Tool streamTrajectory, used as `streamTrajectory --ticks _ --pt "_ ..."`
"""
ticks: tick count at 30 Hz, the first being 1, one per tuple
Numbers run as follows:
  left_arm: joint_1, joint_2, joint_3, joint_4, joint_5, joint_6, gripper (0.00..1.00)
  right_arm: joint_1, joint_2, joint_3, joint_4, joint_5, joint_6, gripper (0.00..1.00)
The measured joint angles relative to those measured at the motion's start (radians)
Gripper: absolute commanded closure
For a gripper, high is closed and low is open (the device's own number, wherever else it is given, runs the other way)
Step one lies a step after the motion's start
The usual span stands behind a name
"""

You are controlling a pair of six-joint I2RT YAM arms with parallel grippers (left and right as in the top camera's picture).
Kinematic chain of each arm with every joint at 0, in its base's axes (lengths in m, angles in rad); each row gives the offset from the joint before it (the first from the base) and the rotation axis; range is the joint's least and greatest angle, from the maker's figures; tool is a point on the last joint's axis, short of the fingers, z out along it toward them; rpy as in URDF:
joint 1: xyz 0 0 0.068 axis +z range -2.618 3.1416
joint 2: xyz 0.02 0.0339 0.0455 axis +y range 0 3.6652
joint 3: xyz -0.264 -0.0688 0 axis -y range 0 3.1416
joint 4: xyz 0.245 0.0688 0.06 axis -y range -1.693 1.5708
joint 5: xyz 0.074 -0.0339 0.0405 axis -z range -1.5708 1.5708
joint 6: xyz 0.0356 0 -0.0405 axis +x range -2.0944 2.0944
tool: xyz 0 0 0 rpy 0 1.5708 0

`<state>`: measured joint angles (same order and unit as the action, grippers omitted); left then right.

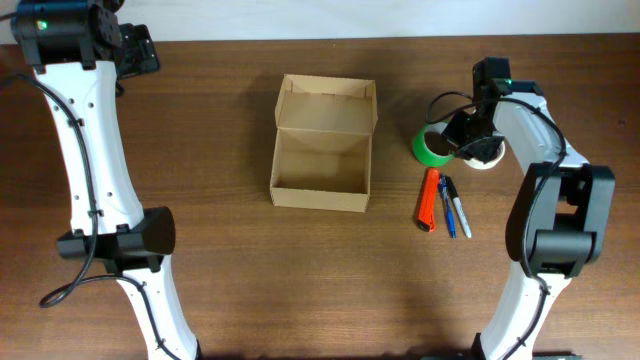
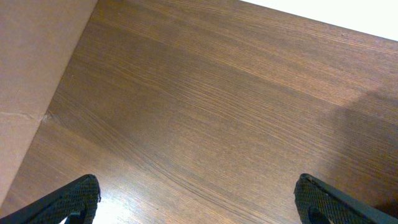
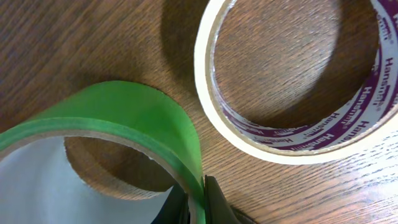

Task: Pack container
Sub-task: 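Grasp the green tape roll rim with the right gripper, then carry the green tape left and lower it into the box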

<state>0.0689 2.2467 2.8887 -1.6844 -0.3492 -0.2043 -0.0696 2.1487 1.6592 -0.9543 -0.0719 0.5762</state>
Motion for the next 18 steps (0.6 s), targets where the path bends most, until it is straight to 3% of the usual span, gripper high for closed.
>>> streamTrajectory --ticks 12,18 --pt "0.000 0.000 0.000 0.000 0.000 0.000 0.00 -0.002 -0.016 0.005 -0.046 -0.053 -0.102 0.96" --pt "0.000 0.000 0.000 0.000 0.000 0.000 0.00 0.005 -0.138 0.169 -0.169 -0.116 -0.245 0.96"
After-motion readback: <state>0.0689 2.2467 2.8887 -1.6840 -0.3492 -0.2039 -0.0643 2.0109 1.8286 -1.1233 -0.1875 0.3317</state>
